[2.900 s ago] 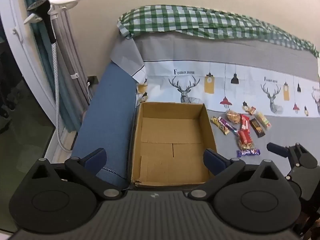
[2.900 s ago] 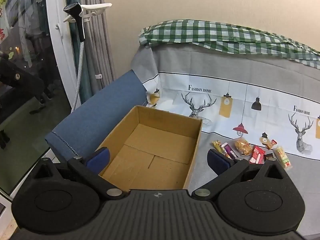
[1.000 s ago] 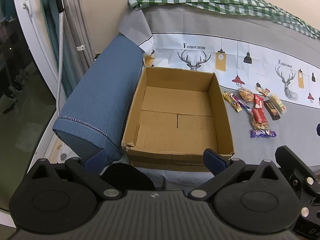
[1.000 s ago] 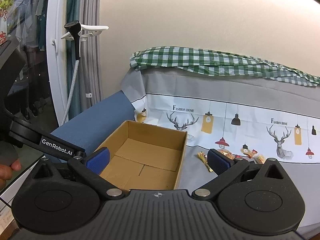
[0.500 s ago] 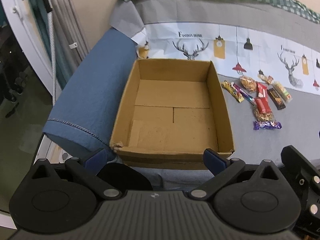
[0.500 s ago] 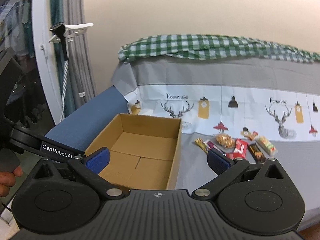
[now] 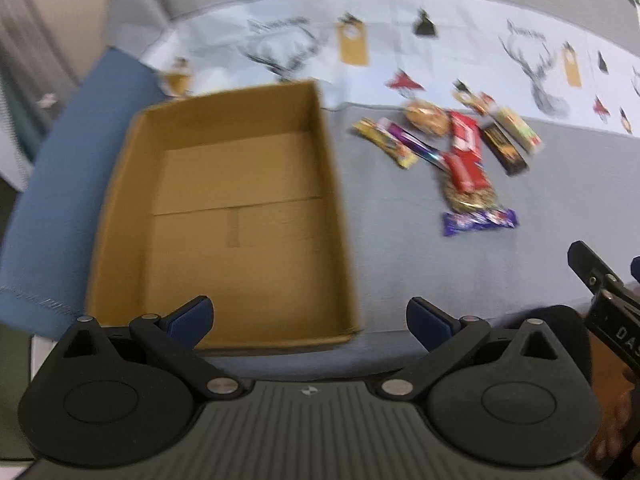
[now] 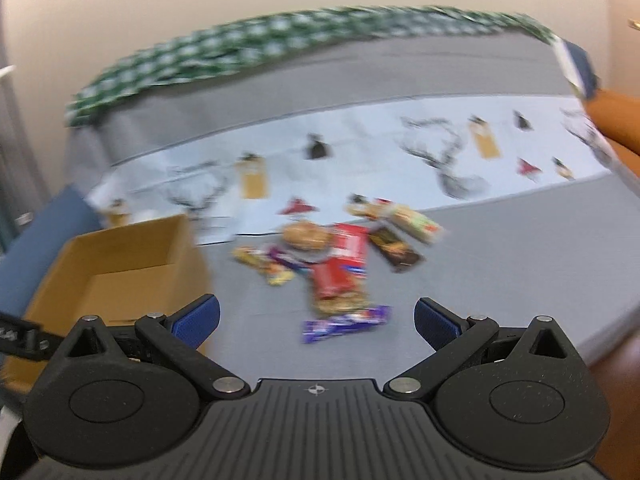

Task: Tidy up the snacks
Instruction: 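Grasp the peanut cluster bar with the right tool while the left tool grasps a red packet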

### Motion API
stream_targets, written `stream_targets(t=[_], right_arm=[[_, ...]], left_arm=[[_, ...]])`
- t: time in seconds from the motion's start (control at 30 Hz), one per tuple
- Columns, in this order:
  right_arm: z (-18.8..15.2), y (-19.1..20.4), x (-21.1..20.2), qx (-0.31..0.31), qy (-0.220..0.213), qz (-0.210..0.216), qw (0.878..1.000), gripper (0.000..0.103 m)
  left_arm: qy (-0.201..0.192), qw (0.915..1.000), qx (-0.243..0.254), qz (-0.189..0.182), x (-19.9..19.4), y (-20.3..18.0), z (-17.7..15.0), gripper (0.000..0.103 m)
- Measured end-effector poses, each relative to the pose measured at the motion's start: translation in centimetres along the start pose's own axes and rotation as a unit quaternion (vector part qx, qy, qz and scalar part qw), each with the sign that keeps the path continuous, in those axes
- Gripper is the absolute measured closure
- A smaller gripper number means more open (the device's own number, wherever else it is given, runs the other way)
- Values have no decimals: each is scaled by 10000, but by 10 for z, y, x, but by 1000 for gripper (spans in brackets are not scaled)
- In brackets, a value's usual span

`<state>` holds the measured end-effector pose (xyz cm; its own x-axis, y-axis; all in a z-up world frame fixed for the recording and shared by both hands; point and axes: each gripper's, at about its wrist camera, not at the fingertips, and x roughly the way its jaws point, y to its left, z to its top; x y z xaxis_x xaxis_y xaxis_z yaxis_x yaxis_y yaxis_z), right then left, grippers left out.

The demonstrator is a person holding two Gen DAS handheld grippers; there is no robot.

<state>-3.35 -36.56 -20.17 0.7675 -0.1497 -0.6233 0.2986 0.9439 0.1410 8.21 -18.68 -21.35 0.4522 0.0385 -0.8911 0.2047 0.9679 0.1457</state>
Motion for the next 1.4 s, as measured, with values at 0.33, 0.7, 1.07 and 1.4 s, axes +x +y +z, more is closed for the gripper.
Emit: stream_targets(t=[0.33,0.7,1.07,1.4], right_arm=[[-15,-66,134,732,926,-183,9928,1],[-17,-10,296,-679,1559,-5,9854,2],[-5,-33,251,-2545,102,-1593,9538,23],[-9,-44,257,-3774,304,-1503,9133,23]], left_arm=[[187,9998,87,-37,58,-65,74,0],[360,9983,-266,377,92,-54,119,0],[816,9957,-448,-38,153,-86,142,0],[1115,9930,-389,55,186,-103,143,0]])
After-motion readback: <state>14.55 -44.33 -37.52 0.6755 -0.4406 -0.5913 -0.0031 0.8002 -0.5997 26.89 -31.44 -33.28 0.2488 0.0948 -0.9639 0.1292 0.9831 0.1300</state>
